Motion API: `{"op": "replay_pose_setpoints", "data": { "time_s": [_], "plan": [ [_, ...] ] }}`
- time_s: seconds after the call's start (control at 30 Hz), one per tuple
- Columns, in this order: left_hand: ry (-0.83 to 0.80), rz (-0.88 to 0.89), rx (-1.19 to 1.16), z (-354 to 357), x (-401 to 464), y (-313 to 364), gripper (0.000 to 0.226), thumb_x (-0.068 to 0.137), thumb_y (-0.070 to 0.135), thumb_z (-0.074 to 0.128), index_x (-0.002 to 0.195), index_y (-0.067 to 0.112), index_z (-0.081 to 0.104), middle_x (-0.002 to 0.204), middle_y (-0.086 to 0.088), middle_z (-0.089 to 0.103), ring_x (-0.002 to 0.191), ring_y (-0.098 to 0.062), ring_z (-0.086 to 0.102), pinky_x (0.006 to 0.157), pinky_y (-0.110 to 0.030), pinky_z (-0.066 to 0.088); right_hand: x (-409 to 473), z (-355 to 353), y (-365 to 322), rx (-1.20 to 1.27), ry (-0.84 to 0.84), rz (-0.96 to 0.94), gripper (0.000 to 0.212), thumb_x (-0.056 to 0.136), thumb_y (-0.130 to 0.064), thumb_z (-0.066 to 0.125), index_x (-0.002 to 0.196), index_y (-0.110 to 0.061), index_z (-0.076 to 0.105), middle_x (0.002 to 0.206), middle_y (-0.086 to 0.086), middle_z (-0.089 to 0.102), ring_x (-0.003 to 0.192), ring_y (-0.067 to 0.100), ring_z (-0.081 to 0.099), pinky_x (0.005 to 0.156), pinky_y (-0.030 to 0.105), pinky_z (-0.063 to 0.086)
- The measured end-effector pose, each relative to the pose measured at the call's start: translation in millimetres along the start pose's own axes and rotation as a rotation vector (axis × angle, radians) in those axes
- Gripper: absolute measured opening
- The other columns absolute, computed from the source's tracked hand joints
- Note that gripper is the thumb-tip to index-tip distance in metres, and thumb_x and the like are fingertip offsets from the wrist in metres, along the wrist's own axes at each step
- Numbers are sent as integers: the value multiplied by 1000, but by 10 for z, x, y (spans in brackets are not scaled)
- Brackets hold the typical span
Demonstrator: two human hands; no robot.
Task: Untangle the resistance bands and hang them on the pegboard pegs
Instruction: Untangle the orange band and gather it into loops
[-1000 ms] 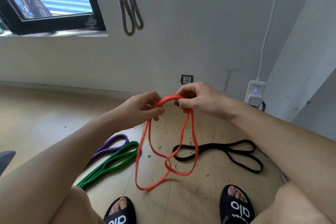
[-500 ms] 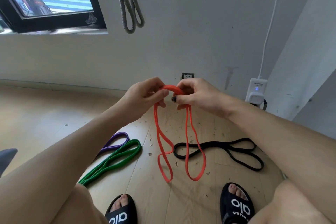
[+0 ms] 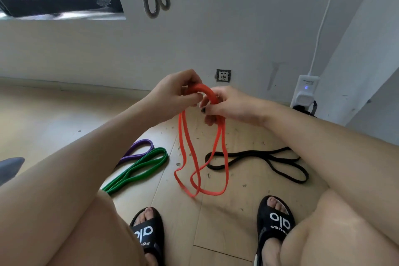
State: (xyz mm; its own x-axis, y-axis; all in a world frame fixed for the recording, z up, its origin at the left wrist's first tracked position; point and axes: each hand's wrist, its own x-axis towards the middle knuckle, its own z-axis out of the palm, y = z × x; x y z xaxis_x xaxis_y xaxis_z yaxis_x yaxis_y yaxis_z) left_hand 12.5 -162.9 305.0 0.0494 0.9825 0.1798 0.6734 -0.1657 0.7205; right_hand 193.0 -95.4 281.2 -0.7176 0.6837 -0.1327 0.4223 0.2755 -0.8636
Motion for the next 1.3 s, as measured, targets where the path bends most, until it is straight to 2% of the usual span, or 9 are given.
{"op": "replay_pose_setpoints", "data": {
  "time_s": [0.23,0.43,0.57,0.77,0.97,1.07,1.13,1.2,1.3],
  "plan": [
    [144,17,-174,39,5,90,16,87,-6,64,101,3,64,93,-16,67,83,-33,71,79,-48,61,32,130,-27,-3,-47,49,39,95,-14,68,132,-20,58,106,3,72,90,17,75,83,32,62],
    [230,8,-344,51,32,190,22,84,-10,63,98,8,61,85,-6,63,69,-12,63,67,-27,54,83,171,-62,-38,0,-24,52,92,-31,74,140,-21,56,108,0,71,92,15,72,78,27,58],
    [256,-12,-402,67,51,228,24,85,-8,66,101,9,62,82,-2,63,69,-12,62,67,-25,52,96,198,-34,-55,3,-62,38,92,-39,72,125,-22,66,106,-2,71,92,14,69,76,27,53],
    [307,-26,-418,36,69,227,23,86,-5,68,102,11,62,81,-5,63,67,-15,62,65,-26,55,135,214,-19,-1,-7,-57,18,93,-31,72,105,-18,70,97,0,74,87,16,69,74,31,49],
    [341,-19,-427,45,90,203,22,87,-2,70,107,4,61,82,-10,63,65,-15,62,65,-25,55,191,249,-14,58,-5,-103,29,88,-28,78,112,-16,68,105,5,75,99,26,70,87,41,59],
    [334,-56,-413,52,97,198,17,87,4,71,103,3,64,76,-6,63,63,-13,62,66,-25,55,185,238,-24,108,6,-98,29,89,-25,77,114,-14,69,98,3,75,81,11,67,72,28,55],
    [282,-125,-390,39,100,159,15,90,15,69,97,1,67,69,-1,59,64,-14,58,68,-30,52,176,205,-48,154,24,-85,30,90,-21,76,117,-14,66,101,3,75,77,6,62,69,25,48],
    [237,-172,-345,14,93,114,23,92,23,67,89,0,68,63,5,55,62,-11,54,69,-30,51,176,166,-43,159,48,-59,29,90,-22,75,117,-17,65,107,2,74,84,7,63,72,25,45],
    [281,-138,-299,-55,95,88,19,88,17,73,77,6,63,63,0,50,60,-12,51,63,-27,49,184,150,27,44,52,-15,33,90,-29,76,119,-21,64,111,-2,71,99,9,64,79,27,47]
  ]
}}
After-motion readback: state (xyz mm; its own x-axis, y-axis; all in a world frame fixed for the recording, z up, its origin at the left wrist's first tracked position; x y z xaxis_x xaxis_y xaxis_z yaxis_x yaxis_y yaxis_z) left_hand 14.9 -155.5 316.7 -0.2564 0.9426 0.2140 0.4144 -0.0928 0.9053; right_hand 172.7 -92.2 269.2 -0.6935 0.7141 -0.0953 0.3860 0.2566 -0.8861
